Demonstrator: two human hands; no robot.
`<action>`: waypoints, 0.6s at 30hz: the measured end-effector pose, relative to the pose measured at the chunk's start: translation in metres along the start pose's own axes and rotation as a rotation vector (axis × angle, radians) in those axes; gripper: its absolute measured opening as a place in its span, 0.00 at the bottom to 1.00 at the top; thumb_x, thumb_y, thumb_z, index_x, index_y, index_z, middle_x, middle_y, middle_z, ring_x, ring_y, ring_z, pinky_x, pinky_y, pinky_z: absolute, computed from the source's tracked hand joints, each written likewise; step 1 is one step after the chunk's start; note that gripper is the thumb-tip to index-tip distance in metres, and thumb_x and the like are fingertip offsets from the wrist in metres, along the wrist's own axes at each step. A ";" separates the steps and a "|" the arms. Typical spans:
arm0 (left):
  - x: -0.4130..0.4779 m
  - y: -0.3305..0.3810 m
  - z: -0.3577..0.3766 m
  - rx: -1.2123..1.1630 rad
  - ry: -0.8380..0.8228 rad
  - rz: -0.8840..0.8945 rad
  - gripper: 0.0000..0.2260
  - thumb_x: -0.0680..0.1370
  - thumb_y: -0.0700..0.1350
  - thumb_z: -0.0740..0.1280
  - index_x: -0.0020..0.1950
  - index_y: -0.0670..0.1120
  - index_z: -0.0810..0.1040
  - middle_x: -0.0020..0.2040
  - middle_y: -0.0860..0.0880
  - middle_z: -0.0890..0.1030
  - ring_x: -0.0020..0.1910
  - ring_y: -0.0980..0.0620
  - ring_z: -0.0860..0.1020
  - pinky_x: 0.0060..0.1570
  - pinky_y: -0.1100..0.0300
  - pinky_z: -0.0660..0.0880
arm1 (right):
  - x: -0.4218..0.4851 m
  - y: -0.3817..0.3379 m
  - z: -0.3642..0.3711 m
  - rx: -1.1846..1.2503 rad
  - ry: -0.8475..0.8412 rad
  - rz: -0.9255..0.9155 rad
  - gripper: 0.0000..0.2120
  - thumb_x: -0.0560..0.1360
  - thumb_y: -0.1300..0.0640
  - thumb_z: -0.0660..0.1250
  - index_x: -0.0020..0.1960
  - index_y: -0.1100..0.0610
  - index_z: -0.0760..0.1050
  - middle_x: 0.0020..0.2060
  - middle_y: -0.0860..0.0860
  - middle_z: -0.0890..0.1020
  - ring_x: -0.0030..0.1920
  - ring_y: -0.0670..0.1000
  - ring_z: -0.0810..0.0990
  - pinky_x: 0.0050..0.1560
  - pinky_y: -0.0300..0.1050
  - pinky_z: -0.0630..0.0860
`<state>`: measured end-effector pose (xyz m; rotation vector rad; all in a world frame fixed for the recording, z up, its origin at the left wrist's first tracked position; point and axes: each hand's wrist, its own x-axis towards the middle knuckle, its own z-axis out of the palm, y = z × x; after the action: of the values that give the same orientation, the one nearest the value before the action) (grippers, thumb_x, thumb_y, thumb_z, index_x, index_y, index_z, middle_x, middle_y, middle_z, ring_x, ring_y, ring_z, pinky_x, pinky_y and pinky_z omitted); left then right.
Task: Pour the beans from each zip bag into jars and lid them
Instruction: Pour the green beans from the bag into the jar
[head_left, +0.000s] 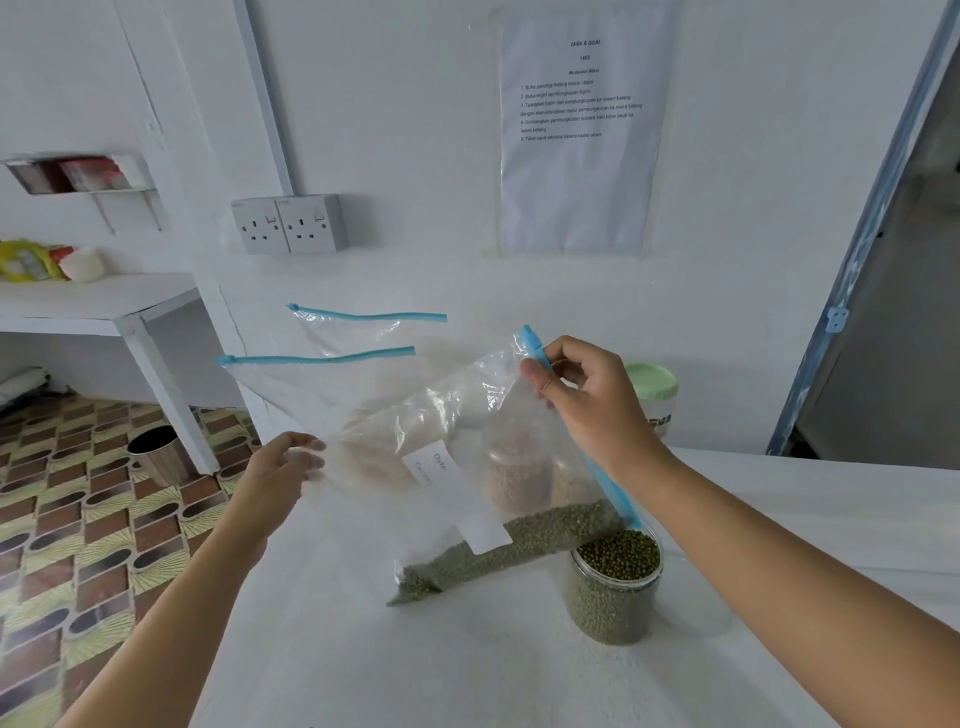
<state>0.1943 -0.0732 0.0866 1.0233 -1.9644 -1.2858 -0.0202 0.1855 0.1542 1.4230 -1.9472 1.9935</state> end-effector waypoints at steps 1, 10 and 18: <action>0.002 0.002 -0.001 0.057 -0.008 0.021 0.11 0.82 0.37 0.61 0.50 0.49 0.81 0.51 0.45 0.82 0.54 0.43 0.79 0.50 0.51 0.70 | 0.000 -0.001 0.000 -0.004 -0.006 -0.003 0.13 0.80 0.55 0.70 0.44 0.64 0.76 0.36 0.65 0.77 0.37 0.63 0.74 0.43 0.60 0.75; -0.013 0.057 0.011 0.353 -0.160 0.454 0.07 0.80 0.55 0.63 0.53 0.58 0.81 0.54 0.57 0.82 0.56 0.58 0.78 0.61 0.54 0.72 | 0.001 0.000 0.002 -0.012 -0.032 0.013 0.12 0.79 0.54 0.71 0.44 0.63 0.78 0.36 0.59 0.79 0.37 0.57 0.78 0.45 0.62 0.77; -0.020 0.128 0.072 0.234 -0.314 0.684 0.08 0.85 0.52 0.60 0.51 0.51 0.76 0.42 0.55 0.79 0.42 0.56 0.78 0.46 0.62 0.73 | 0.004 0.000 0.002 0.000 -0.062 0.017 0.10 0.79 0.56 0.71 0.46 0.63 0.79 0.38 0.54 0.81 0.41 0.54 0.80 0.44 0.56 0.78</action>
<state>0.1119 0.0104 0.1773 0.1825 -2.4397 -0.8732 -0.0212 0.1818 0.1563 1.4903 -1.9908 1.9796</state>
